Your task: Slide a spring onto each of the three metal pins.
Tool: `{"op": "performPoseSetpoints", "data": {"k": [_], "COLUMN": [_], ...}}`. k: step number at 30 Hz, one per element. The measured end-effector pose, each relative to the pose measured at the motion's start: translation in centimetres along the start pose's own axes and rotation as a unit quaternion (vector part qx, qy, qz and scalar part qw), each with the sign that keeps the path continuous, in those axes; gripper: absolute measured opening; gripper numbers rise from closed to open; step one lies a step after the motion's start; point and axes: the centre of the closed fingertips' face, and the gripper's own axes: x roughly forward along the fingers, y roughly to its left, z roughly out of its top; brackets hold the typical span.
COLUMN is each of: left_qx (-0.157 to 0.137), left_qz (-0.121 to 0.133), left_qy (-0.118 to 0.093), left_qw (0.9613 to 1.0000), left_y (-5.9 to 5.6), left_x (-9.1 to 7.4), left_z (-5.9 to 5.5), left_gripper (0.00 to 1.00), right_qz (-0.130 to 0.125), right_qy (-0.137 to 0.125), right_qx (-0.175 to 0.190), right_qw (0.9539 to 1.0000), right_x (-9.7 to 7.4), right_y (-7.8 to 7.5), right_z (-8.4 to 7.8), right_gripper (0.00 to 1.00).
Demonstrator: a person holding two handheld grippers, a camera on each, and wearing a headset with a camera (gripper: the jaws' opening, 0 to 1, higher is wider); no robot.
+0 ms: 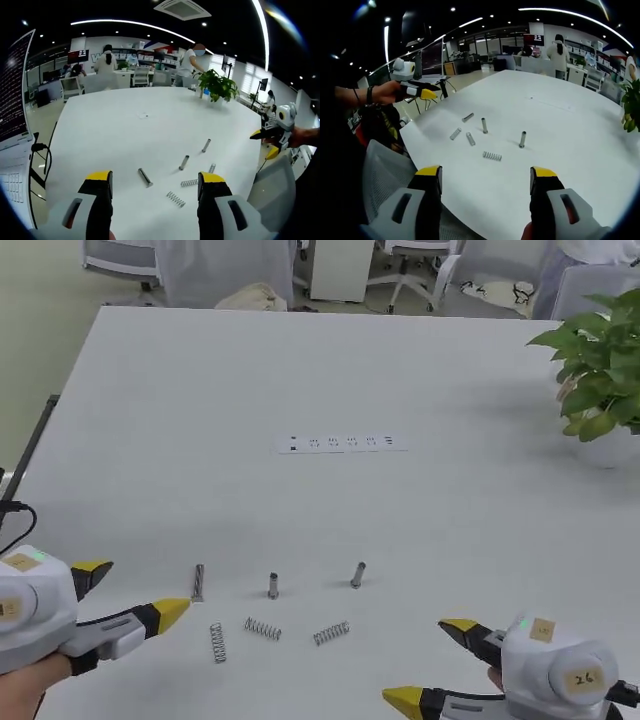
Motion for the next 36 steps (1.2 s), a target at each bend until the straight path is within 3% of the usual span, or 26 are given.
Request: {"op": "performPoseSetpoints", "data": {"k": [10, 19, 29, 36], "left_qx": [-0.009, -0.017, -0.025, -0.033], "left_qz": [0.0, 0.001, 0.001, 0.008], "left_qy": [0.004, 0.012, 0.03, 0.052], "left_qw": [1.0, 0.9998, 0.9992, 0.9981], "left_y": [1.3, 2.3, 2.8, 3.2], "left_x": [2.8, 5.1, 7.6, 9.5], "left_z": [0.5, 0.2, -1.0, -2.5], "left_gripper": [0.63, 0.62, 0.59, 0.53], "right_qz": [0.001, -0.001, -0.002, -0.003], "right_qy": [0.006, 0.01, 0.015, 0.019], "right_qx": [0.002, 0.003, 0.005, 0.01], "right_qw": [1.0, 0.9999, 0.9999, 0.9998], "right_x": [0.1, 0.0, -0.1, -0.2], "right_y": [-0.3, -0.6, -0.6, -0.6], "right_z": [-0.2, -0.4, -0.7, -1.1], "right_gripper": [0.7, 0.69, 0.69, 0.68]}}
